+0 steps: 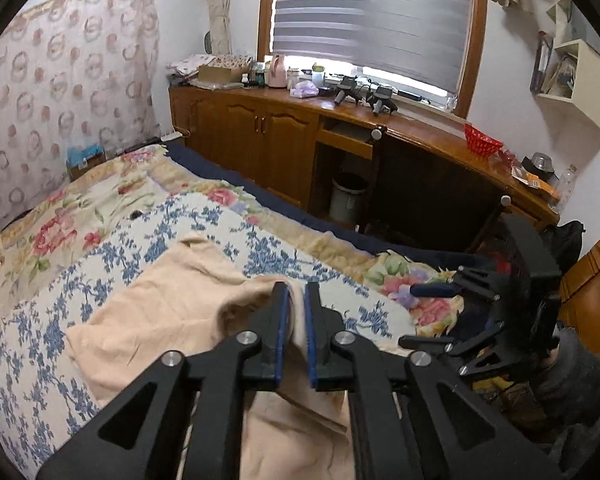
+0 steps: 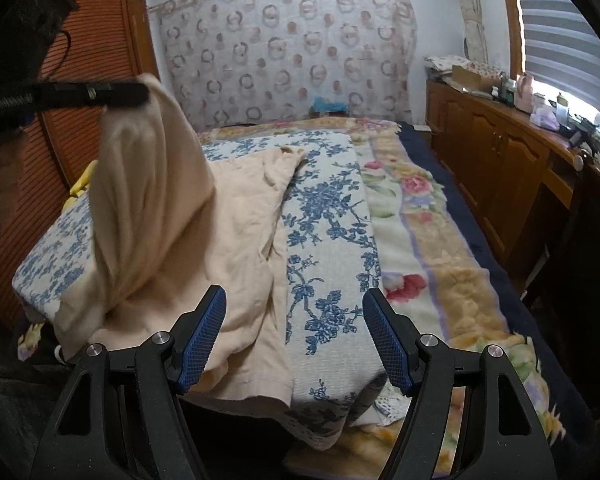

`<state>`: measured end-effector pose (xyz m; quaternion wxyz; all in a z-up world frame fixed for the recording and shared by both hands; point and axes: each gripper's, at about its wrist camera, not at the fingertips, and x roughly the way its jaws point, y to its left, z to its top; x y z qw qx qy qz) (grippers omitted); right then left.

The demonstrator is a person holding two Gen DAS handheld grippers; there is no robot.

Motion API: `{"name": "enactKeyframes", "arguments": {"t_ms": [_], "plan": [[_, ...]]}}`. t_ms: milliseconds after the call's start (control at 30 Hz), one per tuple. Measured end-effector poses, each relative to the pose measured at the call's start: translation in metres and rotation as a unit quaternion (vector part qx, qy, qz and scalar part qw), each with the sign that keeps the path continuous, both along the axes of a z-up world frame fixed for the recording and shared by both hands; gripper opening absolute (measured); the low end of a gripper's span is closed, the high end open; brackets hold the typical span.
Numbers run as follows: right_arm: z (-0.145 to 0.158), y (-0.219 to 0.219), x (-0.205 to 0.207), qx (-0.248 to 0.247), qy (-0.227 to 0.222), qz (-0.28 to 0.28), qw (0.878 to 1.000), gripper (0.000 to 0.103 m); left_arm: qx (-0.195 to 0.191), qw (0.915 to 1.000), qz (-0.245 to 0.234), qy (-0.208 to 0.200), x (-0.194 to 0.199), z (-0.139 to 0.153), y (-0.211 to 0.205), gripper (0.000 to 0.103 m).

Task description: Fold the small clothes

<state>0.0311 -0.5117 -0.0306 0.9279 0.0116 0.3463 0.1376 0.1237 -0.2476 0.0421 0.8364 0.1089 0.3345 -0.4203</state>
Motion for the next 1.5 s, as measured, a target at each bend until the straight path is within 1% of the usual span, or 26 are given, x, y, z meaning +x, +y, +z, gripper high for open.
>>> {"name": "enactKeyframes", "arguments": {"t_ms": [33, 100, 233, 300, 500, 633, 800, 933, 1033, 1067, 1100, 1133, 1200, 1233, 1300, 1367, 1400, 1500], "plan": [[0.000, 0.000, -0.001, 0.000, 0.000, 0.000, 1.000, 0.073, 0.000, 1.0000, 0.004, -0.001, 0.000, -0.002, 0.005, 0.018], [0.000, 0.000, 0.000, 0.000, 0.000, 0.000, 1.000, 0.073, -0.003, 0.9999, 0.011, 0.000, -0.001, -0.004, 0.014, 0.034], [0.000, 0.003, 0.002, -0.001, 0.000, 0.002, 1.000, 0.073, -0.005, 0.9992, 0.039, 0.008, 0.000, -0.014, 0.047, 0.045], [0.000, 0.005, 0.005, -0.002, 0.000, 0.004, 1.000, 0.073, -0.001, 0.9984, 0.055, 0.009, 0.002, -0.021, 0.065, 0.056], [0.002, 0.018, 0.019, -0.014, -0.003, 0.019, 1.000, 0.073, 0.021, 0.9928, 0.114, 0.032, 0.011, -0.064, 0.117, 0.057], [0.002, 0.028, 0.032, -0.020, -0.001, 0.033, 0.999, 0.073, 0.031, 0.9850, 0.159, 0.059, 0.019, -0.096, 0.151, 0.057], [0.000, 0.042, 0.047, -0.030, 0.003, 0.049, 0.998, 0.073, 0.038, 0.9760, 0.197, 0.084, 0.031, -0.123, 0.172, 0.057], [-0.002, 0.051, 0.053, -0.038, 0.004, 0.059, 0.998, 0.073, 0.022, 0.9747, 0.200, 0.098, 0.035, -0.132, 0.176, 0.057], [-0.005, 0.056, 0.056, -0.041, 0.006, 0.064, 0.997, 0.073, 0.015, 0.9770, 0.189, 0.096, 0.032, -0.135, 0.171, 0.057], [-0.006, 0.057, 0.057, -0.041, 0.008, 0.064, 0.997, 0.073, 0.015, 0.9783, 0.184, 0.095, 0.030, -0.135, 0.169, 0.054], [-0.007, 0.058, 0.057, -0.041, 0.008, 0.064, 0.997, 0.073, 0.014, 0.9795, 0.178, 0.093, 0.030, -0.135, 0.167, 0.047], [-0.008, 0.058, 0.057, -0.040, 0.010, 0.064, 0.997, 0.073, 0.012, 0.9806, 0.172, 0.093, 0.029, -0.134, 0.165, 0.044], [-0.010, 0.057, 0.056, -0.039, 0.014, 0.063, 0.997, 0.073, 0.017, 0.9814, 0.170, 0.089, 0.030, -0.133, 0.160, 0.031], [-0.012, 0.056, 0.056, -0.039, 0.015, 0.062, 0.997, 0.073, 0.019, 0.9814, 0.170, 0.087, 0.031, -0.133, 0.158, 0.029], [-0.014, 0.054, 0.056, -0.035, 0.018, 0.062, 0.997, 0.073, 0.022, 0.9816, 0.168, 0.087, 0.034, -0.133, 0.156, 0.015], [-0.016, 0.052, 0.056, -0.031, 0.020, 0.061, 0.997, 0.073, 0.021, 0.9820, 0.168, 0.085, 0.036, -0.132, 0.155, 0.004], [-0.017, 0.051, 0.056, -0.030, 0.021, 0.060, 0.998, 0.073, 0.019, 0.9823, 0.167, 0.081, 0.036, -0.130, 0.155, 0.002], [-0.018, 0.049, 0.056, -0.028, 0.022, 0.057, 0.998, 0.073, 0.004, 0.9849, 0.160, 0.068, 0.037, -0.115, 0.152, 0.001]]}}
